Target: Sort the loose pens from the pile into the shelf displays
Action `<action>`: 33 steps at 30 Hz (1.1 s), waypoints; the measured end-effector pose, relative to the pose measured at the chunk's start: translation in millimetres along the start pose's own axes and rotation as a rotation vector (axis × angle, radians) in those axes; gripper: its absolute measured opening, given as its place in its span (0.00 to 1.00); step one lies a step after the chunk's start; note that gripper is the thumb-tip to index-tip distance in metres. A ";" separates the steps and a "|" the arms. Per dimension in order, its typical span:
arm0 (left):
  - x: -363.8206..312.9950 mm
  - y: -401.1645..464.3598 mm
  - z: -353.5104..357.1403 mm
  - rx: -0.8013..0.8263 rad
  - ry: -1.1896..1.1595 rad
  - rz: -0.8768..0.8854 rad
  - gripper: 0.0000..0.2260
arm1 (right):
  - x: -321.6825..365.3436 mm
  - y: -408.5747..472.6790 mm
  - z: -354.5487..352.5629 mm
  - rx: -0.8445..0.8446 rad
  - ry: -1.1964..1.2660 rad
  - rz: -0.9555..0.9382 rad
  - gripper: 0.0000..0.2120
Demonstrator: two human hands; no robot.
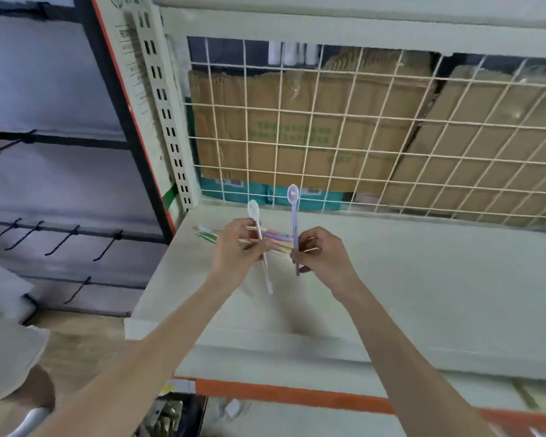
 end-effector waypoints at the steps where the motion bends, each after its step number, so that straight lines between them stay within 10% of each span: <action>1: -0.4 -1.4 13.4 0.032 0.012 0.013 0.16 | -3.2 -6.8 -10.3 -0.037 0.018 -0.005 0.10; 9: -20.6 -24.2 122.8 0.387 -0.021 0.082 0.38 | -28.6 -72.1 -105.8 -0.305 0.133 -0.007 0.15; 18: -47.4 -65.3 248.9 0.613 0.042 0.182 0.29 | -57.9 -142.0 -215.3 -0.534 0.174 -0.021 0.07; 33: -76.5 -106.3 462.5 0.544 0.100 0.365 0.18 | -116.8 -213.3 -434.7 -0.636 0.100 0.009 0.06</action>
Point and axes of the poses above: each hand's wrist, its own y-axis towards the middle knuckle, its own z-axis out of the palm, x = y × z, the point moved 2 cm from there along y, towards the middle knuckle, and after that the axes turned 4 degrees about x, right-handed, at the moved point
